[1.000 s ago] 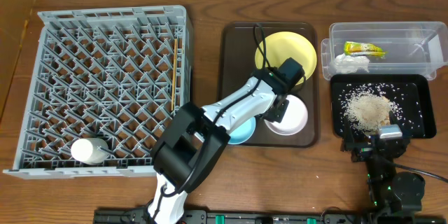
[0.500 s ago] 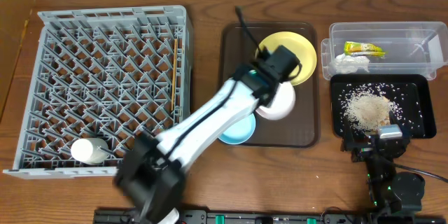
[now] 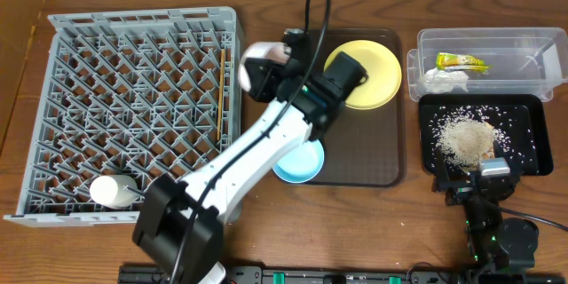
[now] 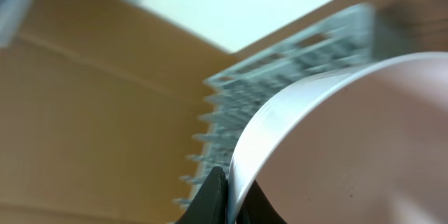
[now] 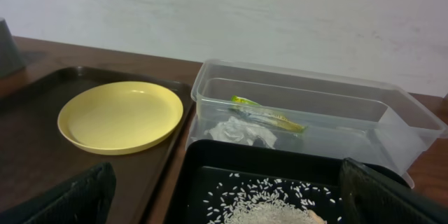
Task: Sort waste into correct bins and load items into the dishwasher
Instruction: 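Carry the pink bowl left and stand it in the dish rack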
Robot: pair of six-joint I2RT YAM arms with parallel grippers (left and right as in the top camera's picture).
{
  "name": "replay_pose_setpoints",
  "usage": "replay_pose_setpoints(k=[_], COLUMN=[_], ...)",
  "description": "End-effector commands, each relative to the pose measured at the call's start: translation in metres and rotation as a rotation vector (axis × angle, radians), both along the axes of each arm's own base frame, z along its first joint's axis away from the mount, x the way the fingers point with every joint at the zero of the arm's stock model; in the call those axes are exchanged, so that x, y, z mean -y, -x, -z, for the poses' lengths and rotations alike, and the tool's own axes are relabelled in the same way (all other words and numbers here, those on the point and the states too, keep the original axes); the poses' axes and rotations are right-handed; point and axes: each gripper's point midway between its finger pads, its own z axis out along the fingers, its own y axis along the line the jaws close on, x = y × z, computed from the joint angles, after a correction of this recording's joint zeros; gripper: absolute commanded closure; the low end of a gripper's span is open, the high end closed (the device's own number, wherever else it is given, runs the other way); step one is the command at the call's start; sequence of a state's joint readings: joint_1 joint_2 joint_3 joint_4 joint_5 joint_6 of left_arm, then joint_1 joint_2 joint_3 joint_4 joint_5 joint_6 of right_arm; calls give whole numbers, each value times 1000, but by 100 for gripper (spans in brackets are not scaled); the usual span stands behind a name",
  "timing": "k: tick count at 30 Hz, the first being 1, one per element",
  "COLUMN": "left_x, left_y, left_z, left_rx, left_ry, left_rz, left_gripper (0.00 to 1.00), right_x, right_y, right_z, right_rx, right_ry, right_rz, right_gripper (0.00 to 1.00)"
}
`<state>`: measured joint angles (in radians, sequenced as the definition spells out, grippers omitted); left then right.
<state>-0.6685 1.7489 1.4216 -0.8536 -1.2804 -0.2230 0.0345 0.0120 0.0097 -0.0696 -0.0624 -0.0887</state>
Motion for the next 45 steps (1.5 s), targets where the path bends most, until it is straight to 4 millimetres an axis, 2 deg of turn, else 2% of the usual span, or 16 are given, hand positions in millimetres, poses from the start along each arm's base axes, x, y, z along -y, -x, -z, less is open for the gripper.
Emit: replay_pose_setpoints(k=[1,9,12,14,16,24,28,32,37,41,44,45], left_x=[-52,-131,-147,-151,-153,-159,-170,-172,-161,-144,-127,-122], left_y=[-7,-15,-17,-19,-21,-22,-20,-22,-27,-29,-31,-31], left_z=[-6,18,35,49,57,57,53,64,83,79,77,77], left_rx=[47,-12,-48,-72,-86,-61,-53,-83,-136,-128,-137,-140], left_ry=[-176,-181,-104,-25,23,33,-33,-60,-85,-102,-124,-127], left_rz=[-169,-373,-405,-406,-404,-421,-456,-463,-436,-395,-350,-337], left_gripper=[92,92,92,92,92,92,92,93,92,92,85,79], right_x=[3,3,3,3,3,3,3,3,3,3,3,3], right_y=[0,0,0,0,0,0,0,0,0,0,0,0], right_z=[1,1,1,1,1,1,1,1,1,1,1,1], right_rx=[2,2,2,2,2,2,2,2,2,2,2,2], right_ry=[10,10,10,10,10,10,10,10,10,10,10,10], right_rz=[13,13,13,13,13,13,13,13,13,13,13,13], right_gripper=[1,1,1,1,1,1,1,1,1,1,1,1])
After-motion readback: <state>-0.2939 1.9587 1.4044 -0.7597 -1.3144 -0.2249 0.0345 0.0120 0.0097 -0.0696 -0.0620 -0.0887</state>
